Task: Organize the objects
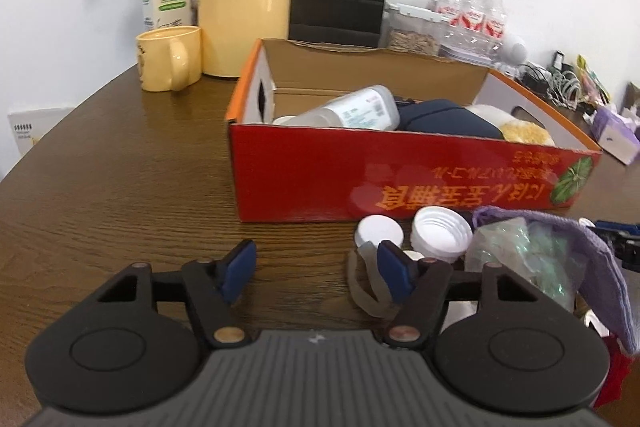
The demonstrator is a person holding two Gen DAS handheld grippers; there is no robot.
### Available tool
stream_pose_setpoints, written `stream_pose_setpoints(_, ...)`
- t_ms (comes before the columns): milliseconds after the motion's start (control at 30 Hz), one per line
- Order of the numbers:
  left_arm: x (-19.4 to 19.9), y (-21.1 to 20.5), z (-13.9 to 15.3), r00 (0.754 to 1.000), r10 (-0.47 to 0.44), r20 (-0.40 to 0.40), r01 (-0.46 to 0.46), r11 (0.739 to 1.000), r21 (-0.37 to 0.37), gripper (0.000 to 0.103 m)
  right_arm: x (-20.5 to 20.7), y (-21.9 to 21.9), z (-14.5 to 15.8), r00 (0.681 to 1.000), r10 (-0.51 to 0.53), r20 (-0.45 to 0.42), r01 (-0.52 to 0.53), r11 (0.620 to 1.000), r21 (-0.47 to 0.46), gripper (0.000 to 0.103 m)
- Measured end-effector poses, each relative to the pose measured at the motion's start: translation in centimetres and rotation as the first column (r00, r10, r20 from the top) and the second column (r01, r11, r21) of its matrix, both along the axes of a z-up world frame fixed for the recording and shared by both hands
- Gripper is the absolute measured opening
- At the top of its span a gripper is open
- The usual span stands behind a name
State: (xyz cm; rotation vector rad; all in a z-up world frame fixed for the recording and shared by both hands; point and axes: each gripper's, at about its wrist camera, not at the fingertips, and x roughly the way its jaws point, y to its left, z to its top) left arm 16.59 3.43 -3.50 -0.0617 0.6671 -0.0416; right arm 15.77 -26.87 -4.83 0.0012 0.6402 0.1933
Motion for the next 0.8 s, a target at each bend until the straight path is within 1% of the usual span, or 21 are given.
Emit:
stream_pose_setpoints(33, 0.0, -0.1, 0.0, 1.000, -0.009, 0.003, 0.009, 1.000, 0.005, 0.064, 0.0, 0.1, 0.0, 1.000, 0.003, 0.000, -0.003, 1.000, -0.002, 0.027)
stream_pose_setpoints(100, -0.2, -0.4, 0.0, 0.999, -0.035, 0.011, 0.035, 0.999, 0.006, 0.048, -0.1, 0.4, 0.0, 1.000, 0.006, 0.002, -0.006, 1.000, -0.008, 0.027)
stream_pose_setpoints(133, -0.3, -0.6, -0.1, 0.999, -0.049, 0.015, 0.049, 0.999, 0.004, 0.043, -0.1, 0.5, 0.1, 1.000, 0.006, 0.002, -0.006, 1.000, -0.009, 0.027)
stream_pose_setpoints(200, -0.4, -0.8, -0.1, 0.997, -0.076, 0.018, 0.076, 0.997, -0.003, 0.026, -0.1, 0.5, 0.0, 1.000, 0.005, 0.002, -0.005, 1.000, -0.009, 0.027)
stream_pose_setpoints(233, -0.5, -0.9, -0.1, 0.995, -0.094, 0.018, 0.094, 0.995, -0.012, 0.022, -0.1, 0.5, 0.1, 1.000, 0.004, 0.002, -0.004, 1.000, -0.009, 0.027)
stream_pose_setpoints(267, -0.6, -1.0, -0.2, 0.994, -0.107, 0.018, 0.108, 0.994, -0.016, 0.014, -0.1, 0.5, 0.1, 1.000, 0.005, 0.002, -0.005, 1.000, -0.007, 0.027)
stream_pose_setpoints(300, -0.7, -1.1, -0.2, 0.993, -0.118, 0.017, 0.118, 0.993, -0.020, 0.008, -0.2, 0.5, 0.1, 1.000, 0.004, 0.002, -0.004, 1.000, -0.006, 0.027)
stream_pose_setpoints(400, -1.1, -1.1, -0.1, 0.993, -0.117, 0.029, 0.118, 0.993, -0.024, 0.004, -0.2, 0.5, 0.1, 1.000, -0.001, 0.002, 0.002, 1.000, -0.007, 0.027)
stream_pose_setpoints(600, -1.5, -0.7, 0.1, 0.995, -0.089, 0.052, 0.091, 0.995, -0.044, 0.003, -0.3, 0.3, 0.1, 1.000, -0.010, 0.010, 0.010, 1.000, -0.003, 0.027)
stream_pose_setpoints(700, -1.8, -0.4, 0.3, 0.994, -0.079, 0.071, 0.083, 0.995, -0.060, 0.003, -0.6, 0.0, 0.3, 0.999, -0.016, 0.034, 0.016, 1.000, 0.009, 0.027)
stream_pose_setpoints(800, -2.8, -0.1, 0.8, 0.992, -0.061, 0.115, 0.069, 0.995, -0.070, 0.003, -1.2, -0.1, 0.7, 0.997, -0.023, 0.072, 0.022, 1.000, 0.012, 0.027)
